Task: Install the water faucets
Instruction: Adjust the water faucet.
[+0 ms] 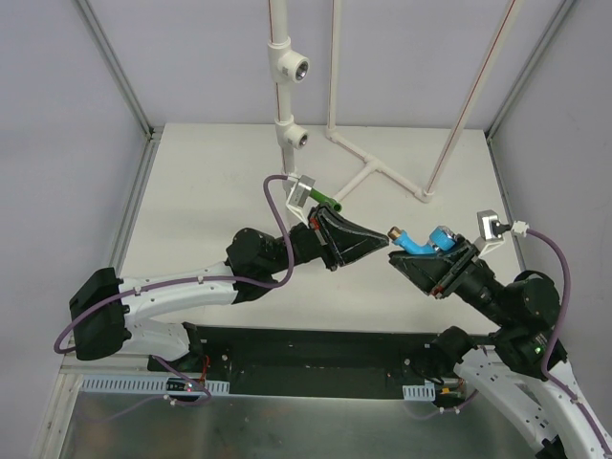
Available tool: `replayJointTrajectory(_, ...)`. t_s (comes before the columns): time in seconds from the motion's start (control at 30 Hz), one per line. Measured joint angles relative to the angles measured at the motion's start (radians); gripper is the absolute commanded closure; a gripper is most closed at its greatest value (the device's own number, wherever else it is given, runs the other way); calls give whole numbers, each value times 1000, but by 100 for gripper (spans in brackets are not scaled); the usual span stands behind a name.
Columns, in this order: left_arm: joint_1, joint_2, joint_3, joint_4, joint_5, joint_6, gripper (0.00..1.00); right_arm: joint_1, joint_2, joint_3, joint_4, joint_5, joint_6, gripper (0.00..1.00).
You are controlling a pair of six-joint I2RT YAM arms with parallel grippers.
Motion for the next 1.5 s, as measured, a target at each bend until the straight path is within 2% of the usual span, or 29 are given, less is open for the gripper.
replayJointTrajectory(0.73,25,19,66,-43,34,-3,99,-8,23,2,28,-61,26,100)
replayJointTrajectory(0.83,28,21,68,-45,37,-4,87,-8,24,3,27,-61,25,100)
replayJointTrajectory(0.93,28,21,67,-50,38,-4,67,-8,24,10,8,-52,14,100)
replayJointTrajectory(1.1,28,-18,25,-109,56,13,53,-7,28,55,-116,-37,-37,100)
replayJointTrajectory(1.23,28,-139,4,-363,57,93,42,-5,67,138,-238,-6,-104,100)
replayJointTrajectory(1.33,28,-281,25,-661,-3,212,32,-5,108,204,-310,26,-165,100)
replayJointTrajectory(1.4,28,-375,61,-850,-90,307,19,-5,129,233,-341,40,-194,100)
replayJointTrajectory(1.5,40,-511,106,-1048,-246,447,14,-5,148,248,-365,51,-227,100)
